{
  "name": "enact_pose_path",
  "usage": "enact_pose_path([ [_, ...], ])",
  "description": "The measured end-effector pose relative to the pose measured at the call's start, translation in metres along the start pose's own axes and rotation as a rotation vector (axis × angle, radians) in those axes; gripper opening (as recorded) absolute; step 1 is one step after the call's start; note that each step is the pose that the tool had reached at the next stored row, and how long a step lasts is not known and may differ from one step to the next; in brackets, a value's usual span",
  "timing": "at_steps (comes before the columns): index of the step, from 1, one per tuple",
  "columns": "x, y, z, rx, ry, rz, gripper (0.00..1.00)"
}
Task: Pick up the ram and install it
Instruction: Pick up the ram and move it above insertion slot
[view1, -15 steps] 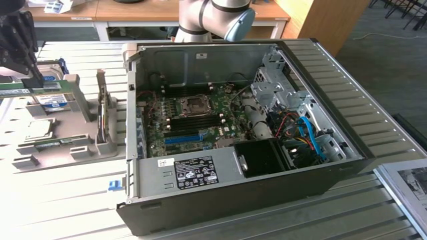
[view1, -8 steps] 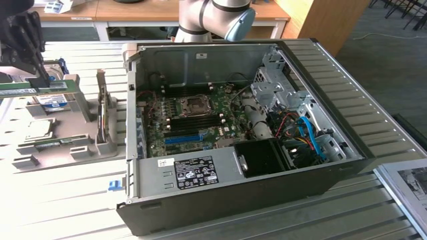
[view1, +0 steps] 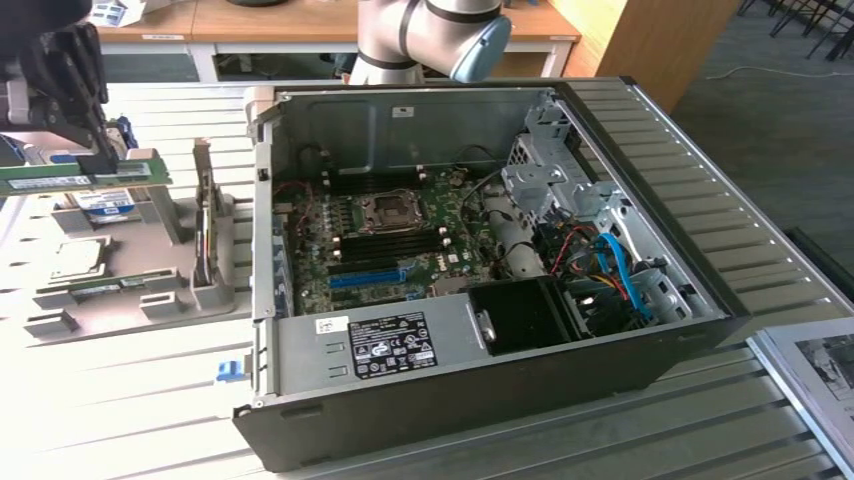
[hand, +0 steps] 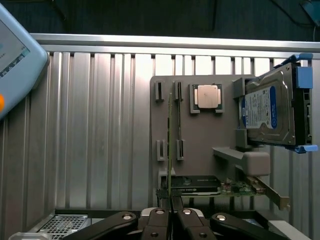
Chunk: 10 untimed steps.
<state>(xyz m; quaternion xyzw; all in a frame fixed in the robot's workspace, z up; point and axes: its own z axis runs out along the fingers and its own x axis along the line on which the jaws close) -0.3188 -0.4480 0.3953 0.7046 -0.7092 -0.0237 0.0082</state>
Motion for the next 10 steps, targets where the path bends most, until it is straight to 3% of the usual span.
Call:
enact_pose_path([
  [10,0.0,-0.0171,-0.0008,0.0,0.0,0.0,0.12],
])
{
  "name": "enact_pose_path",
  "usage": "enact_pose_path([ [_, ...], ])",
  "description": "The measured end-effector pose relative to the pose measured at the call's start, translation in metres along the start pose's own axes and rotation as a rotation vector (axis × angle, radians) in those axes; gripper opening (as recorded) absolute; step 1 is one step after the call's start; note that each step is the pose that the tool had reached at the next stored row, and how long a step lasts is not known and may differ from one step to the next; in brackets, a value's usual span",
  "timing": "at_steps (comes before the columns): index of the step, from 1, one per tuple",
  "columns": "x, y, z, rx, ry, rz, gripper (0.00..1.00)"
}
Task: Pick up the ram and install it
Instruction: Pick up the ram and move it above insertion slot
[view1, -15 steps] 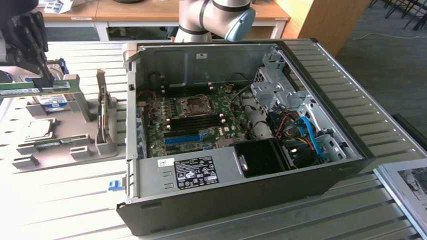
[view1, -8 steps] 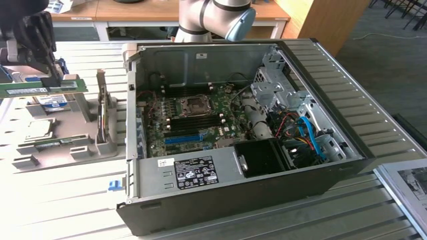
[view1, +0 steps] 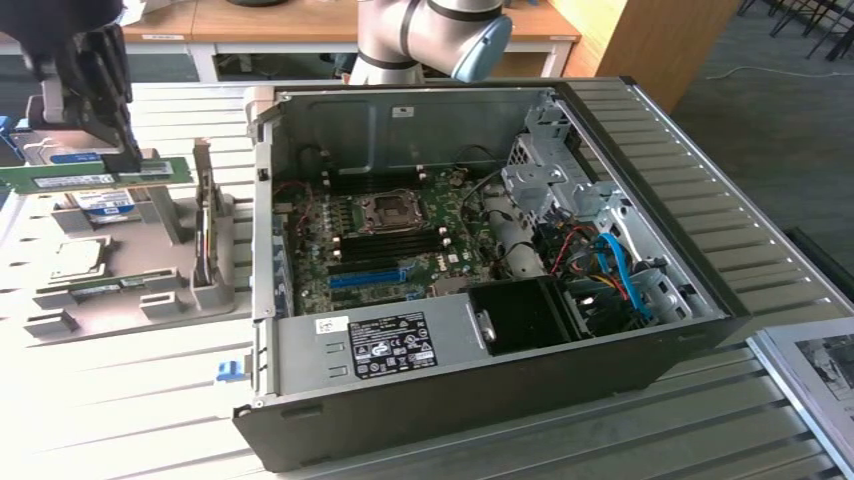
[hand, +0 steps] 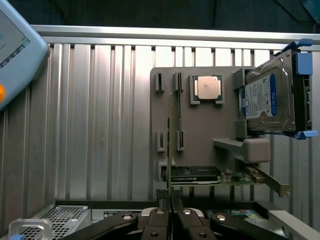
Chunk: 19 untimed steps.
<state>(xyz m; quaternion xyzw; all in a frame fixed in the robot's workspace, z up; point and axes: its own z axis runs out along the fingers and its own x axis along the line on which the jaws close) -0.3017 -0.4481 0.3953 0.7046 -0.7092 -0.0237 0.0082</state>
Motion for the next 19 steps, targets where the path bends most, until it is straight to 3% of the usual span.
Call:
enact_pose_path([
  [16,0.0,-0.0297,-0.0013,0.0001,-0.0001,0.0,0.12],
  [19,0.0,-0.0389,-0.0018,-0.0001,0.0001,0.0,0.12],
])
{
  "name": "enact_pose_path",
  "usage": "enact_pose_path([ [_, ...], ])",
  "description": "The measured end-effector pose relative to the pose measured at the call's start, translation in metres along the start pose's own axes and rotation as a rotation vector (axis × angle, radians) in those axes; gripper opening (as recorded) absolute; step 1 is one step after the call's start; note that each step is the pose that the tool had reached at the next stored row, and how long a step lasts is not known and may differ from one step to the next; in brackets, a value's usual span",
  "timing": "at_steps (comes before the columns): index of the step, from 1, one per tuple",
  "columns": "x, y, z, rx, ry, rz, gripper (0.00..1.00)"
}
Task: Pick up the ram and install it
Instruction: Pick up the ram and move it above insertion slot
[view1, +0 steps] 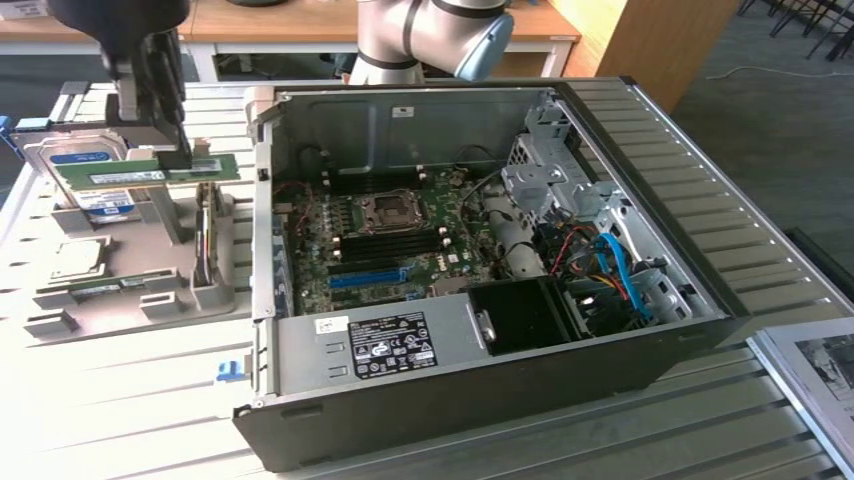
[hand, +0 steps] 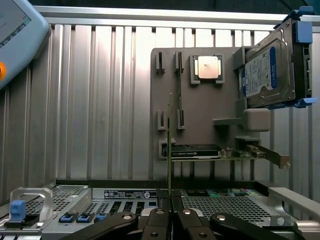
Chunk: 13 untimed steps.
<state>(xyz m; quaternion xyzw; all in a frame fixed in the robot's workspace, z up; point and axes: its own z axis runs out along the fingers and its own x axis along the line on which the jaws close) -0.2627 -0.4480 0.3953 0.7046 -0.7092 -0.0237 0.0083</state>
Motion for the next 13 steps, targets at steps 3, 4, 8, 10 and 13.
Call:
enact_pose_path([
  [3,0.0,-0.0072,-0.0003,0.0,0.0,0.0,0.12],
  [4,0.0,-0.0093,-0.0004,0.0001,-0.0001,0.0,0.12],
  [8,0.0,-0.0178,-0.0008,0.0001,-0.0001,0.0,0.12],
  [10,0.0,-0.0221,-0.001,0.0,-0.0001,0.0,0.12],
  [13,0.0,-0.0289,-0.0013,0.0,0.0,0.0,0.12],
])
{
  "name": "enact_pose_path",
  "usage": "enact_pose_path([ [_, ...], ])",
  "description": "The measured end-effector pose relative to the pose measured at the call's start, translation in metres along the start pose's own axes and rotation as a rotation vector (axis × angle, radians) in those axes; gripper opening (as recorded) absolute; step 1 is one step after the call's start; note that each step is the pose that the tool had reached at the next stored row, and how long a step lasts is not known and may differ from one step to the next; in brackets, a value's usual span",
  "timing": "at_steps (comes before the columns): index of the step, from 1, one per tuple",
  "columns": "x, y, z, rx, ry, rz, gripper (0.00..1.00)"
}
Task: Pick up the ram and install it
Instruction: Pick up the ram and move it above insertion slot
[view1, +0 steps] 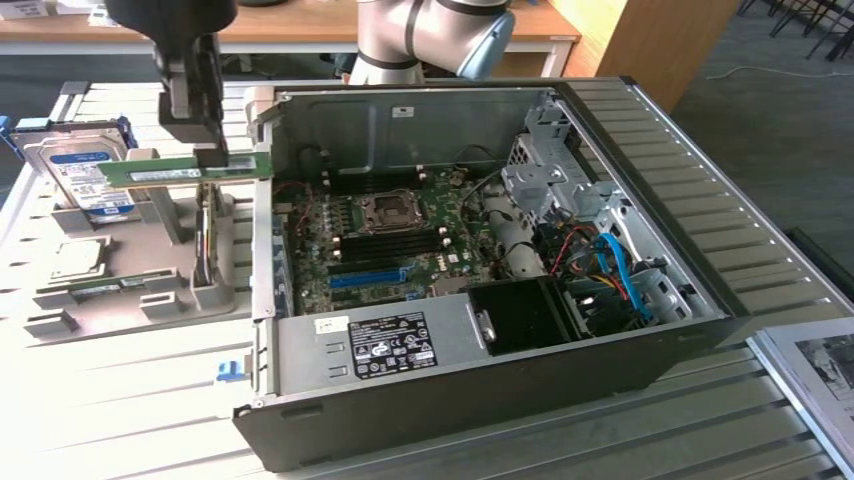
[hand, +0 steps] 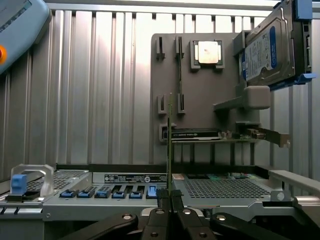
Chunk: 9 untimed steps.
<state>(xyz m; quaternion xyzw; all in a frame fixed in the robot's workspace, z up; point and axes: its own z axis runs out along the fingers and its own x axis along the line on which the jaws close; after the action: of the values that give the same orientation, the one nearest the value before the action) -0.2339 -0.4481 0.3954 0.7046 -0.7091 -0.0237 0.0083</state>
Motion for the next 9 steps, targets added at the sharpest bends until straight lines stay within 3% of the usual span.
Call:
enact_pose_path([
  [9,0.0,-0.0205,-0.0009,0.0001,-0.0001,0.0,0.12],
])
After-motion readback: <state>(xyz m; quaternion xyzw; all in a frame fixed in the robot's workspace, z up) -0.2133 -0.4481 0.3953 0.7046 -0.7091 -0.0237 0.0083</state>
